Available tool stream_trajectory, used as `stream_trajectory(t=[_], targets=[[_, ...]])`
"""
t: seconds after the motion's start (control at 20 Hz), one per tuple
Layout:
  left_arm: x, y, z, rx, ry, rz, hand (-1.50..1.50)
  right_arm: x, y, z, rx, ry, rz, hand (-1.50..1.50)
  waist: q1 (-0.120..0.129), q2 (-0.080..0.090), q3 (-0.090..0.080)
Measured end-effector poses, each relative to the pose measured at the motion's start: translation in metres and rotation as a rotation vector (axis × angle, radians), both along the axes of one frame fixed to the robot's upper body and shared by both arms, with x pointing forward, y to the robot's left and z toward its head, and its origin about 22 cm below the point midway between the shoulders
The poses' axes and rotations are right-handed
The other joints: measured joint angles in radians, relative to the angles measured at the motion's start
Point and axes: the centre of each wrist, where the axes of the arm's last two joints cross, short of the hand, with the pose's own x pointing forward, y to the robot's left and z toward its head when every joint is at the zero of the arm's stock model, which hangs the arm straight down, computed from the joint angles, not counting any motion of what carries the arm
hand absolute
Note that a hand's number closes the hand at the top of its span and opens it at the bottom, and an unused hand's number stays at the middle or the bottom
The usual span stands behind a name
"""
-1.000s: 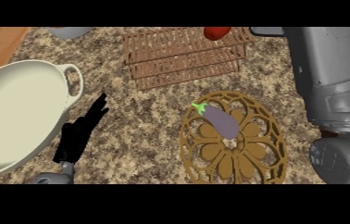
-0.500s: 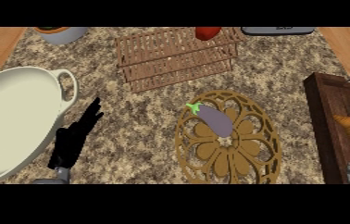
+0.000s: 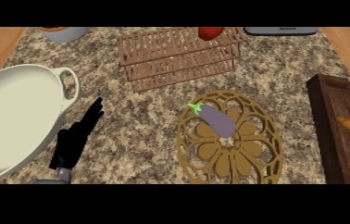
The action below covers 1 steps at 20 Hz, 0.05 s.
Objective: Pick the bell pepper from the placemat and place it in the tiered shelf
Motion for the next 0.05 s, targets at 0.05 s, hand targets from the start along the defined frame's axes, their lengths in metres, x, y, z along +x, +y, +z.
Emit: stream_trajectory(t=[0.05], targets=[[-0.0003,0.0004,-0.0002,0.000,0.001,-0.004,0.00,-0.0043,-0.0056,-0.0027,-0.006,0.011,0.004,-1.50,0.002,0.001,0.000]])
